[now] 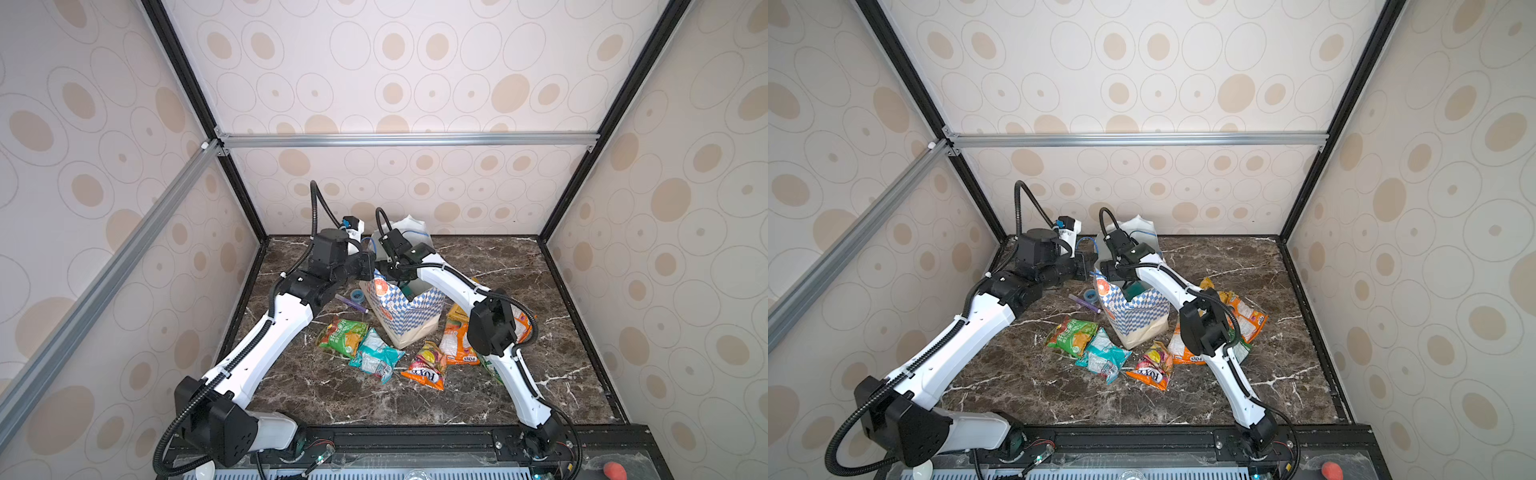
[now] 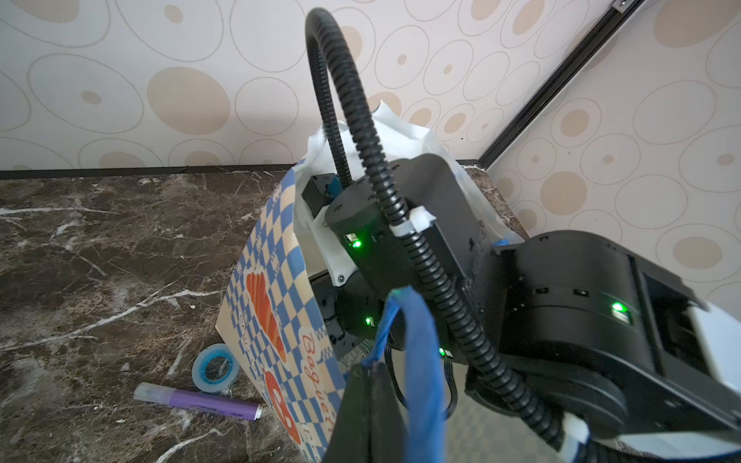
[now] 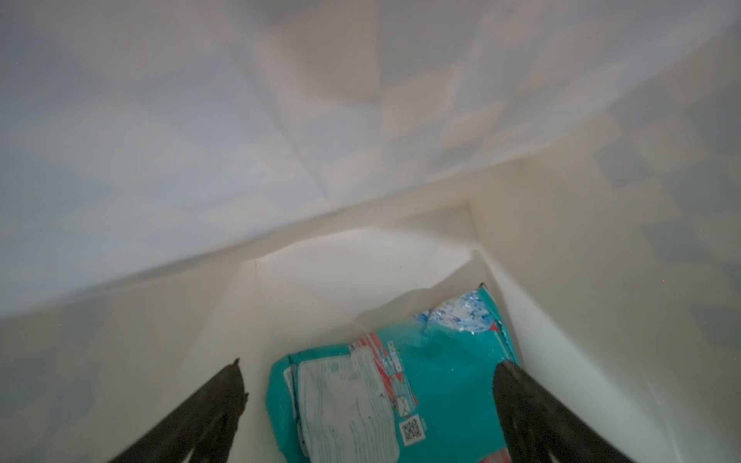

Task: Take the snacks out of the paper bag
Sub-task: Pick up the snack from the paper bag.

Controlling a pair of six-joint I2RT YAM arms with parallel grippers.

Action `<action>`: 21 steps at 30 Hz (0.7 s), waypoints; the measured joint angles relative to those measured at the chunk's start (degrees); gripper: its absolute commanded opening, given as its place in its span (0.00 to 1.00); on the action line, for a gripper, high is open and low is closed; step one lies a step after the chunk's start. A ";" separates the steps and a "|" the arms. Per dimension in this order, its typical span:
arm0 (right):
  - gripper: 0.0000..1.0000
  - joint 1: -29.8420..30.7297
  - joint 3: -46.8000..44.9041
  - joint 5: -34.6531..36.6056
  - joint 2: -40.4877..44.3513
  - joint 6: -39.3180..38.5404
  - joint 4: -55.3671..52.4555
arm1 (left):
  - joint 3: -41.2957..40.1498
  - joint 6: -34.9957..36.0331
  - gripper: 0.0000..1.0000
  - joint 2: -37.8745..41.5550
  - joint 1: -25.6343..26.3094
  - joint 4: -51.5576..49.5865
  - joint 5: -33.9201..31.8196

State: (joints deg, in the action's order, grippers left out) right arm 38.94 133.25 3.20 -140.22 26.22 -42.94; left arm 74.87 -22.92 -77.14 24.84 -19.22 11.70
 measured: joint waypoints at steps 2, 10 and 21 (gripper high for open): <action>1.00 0.00 0.42 0.35 -1.25 0.04 1.36 | 0.00 0.02 0.00 0.15 0.00 0.00 0.00; 0.95 0.00 0.48 0.28 -7.28 0.72 3.34 | 0.00 0.04 0.00 0.39 0.00 -0.07 -0.02; 0.79 -0.07 -4.00 -1.88 -5.25 2.49 4.76 | 0.00 0.02 0.00 0.39 0.00 -0.09 -0.04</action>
State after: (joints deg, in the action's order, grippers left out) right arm 38.87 129.25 1.32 -145.47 28.71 -38.17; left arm 74.87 -22.90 -76.75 24.84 -19.31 11.66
